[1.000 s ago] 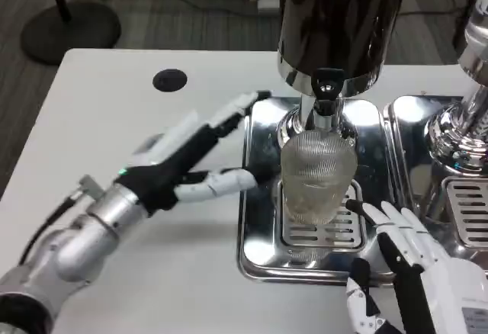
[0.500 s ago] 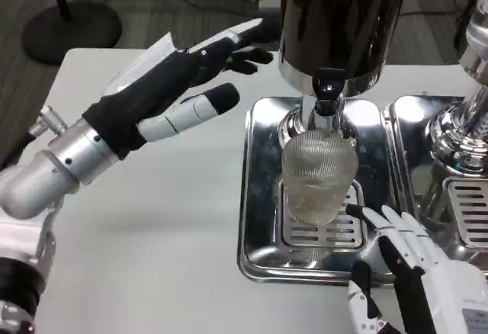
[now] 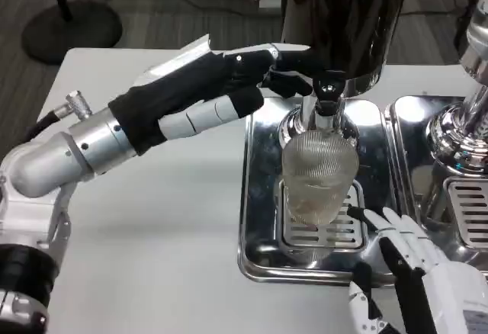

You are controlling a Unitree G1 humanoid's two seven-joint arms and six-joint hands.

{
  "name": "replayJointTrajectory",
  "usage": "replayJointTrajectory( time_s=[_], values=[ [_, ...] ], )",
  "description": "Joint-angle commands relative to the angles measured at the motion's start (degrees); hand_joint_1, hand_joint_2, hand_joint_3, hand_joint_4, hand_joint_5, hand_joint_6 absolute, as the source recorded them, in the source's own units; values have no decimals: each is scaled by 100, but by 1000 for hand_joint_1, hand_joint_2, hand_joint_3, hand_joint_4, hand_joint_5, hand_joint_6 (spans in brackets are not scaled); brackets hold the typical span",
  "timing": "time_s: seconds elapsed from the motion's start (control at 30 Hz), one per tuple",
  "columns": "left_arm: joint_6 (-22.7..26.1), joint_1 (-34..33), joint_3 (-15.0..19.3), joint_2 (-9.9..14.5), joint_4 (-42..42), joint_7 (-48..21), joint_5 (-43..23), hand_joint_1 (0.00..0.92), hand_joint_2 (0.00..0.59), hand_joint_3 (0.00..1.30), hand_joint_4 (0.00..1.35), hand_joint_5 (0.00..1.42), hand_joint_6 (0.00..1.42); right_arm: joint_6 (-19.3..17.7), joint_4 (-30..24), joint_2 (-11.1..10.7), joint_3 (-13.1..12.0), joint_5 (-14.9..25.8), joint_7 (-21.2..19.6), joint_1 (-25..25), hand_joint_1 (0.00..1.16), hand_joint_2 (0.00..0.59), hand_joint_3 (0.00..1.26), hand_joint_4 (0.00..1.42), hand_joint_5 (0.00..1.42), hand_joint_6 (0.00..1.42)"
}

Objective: Grasp the cup under the faucet to collect the drink, then remove the cup.

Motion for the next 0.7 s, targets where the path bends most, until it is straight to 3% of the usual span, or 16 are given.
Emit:
replayJointTrajectory(
  time_s=[0.03, 0.7],
  values=[
    [95, -135, 3, -18, -158, -177, 72, 0, 90, 236, 219, 278, 285, 24, -22, 11, 15, 39, 11, 20, 474, 586, 228, 148, 132, 233],
    [-52, -313, -105, 84, -177, -394, 382, 0, 78, 288, 273, 324, 326, 54, 7, 111, 37, 88, -47, 117, 474, 586, 228, 151, 134, 246]
  ],
)
